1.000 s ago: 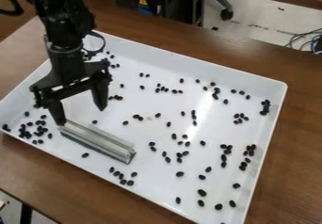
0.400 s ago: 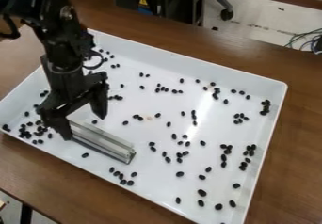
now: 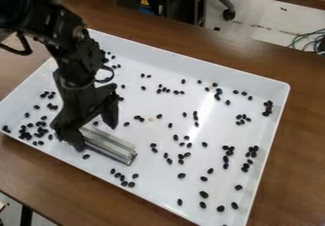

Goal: Sweep into pile

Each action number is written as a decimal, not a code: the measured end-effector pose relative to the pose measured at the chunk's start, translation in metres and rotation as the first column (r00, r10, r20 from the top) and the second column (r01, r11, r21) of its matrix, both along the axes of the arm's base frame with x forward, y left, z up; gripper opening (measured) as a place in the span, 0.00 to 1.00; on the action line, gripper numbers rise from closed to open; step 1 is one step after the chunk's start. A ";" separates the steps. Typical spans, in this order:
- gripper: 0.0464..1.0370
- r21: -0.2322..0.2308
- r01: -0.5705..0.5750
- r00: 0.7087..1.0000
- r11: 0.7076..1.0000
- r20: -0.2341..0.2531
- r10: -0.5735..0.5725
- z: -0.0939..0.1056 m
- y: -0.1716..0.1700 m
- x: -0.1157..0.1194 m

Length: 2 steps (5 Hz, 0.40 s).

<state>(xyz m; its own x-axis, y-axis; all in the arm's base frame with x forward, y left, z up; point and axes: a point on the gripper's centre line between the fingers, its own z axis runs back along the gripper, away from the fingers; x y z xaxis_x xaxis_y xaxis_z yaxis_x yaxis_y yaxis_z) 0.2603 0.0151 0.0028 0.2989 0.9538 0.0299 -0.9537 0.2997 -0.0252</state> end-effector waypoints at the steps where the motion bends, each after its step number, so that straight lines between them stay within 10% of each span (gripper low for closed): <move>1: 0.78 -0.018 0.007 1.000 1.000 -0.002 -0.007 -0.008 -0.003 0.001; 2: 0.47 -0.016 0.033 0.999 0.999 0.013 -0.033 -0.008 -0.005 0.004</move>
